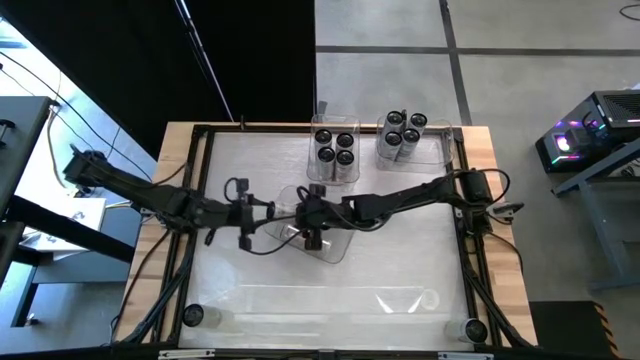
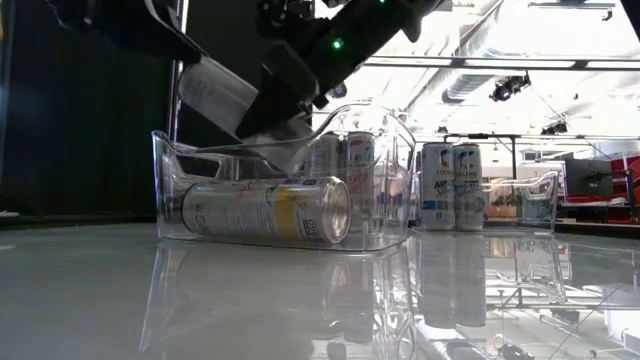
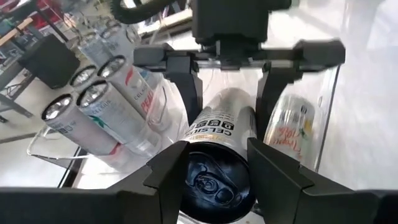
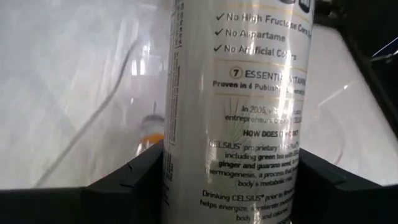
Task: Sort soda cans
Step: Adjust the cans in the bottom transparent bin
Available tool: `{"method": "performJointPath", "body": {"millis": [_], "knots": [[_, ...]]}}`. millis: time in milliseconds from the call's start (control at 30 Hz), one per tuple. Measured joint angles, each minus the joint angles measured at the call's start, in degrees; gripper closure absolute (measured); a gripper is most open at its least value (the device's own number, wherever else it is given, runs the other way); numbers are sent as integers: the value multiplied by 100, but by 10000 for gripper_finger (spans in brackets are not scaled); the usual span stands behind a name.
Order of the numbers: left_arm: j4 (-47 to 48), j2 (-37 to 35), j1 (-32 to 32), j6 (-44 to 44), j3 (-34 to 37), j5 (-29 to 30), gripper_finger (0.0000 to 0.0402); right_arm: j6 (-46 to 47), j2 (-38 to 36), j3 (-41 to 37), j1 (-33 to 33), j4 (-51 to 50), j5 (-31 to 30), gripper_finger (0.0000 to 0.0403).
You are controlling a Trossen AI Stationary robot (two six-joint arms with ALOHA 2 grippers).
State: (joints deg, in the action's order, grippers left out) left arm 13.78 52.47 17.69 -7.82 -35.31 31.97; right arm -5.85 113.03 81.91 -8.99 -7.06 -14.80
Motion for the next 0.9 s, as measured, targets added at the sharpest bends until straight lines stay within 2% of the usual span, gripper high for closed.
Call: {"method": "performJointPath", "body": {"millis": [333, 533, 733, 800, 900], "knots": [[222, -769, -7, 306, 0, -581, 245, -258, -204, -2, -60, 362, -115, 169], [-110, -820, 16, -11, 11, -768, 245, -320, -187, -13, -135, -85, 480, 169], [25, -899, 57, -9, 11, -702, 245, -220, -181, -32, -115, -322, -266, 169], [154, -942, 66, 10, 9, -750, 245, -158, -243, -291, -90, -22, -299, 169], [365, -1043, 127, 229, 9, -682, 245, 112, -645, -1191, -88, 922, -305, 169]]}}
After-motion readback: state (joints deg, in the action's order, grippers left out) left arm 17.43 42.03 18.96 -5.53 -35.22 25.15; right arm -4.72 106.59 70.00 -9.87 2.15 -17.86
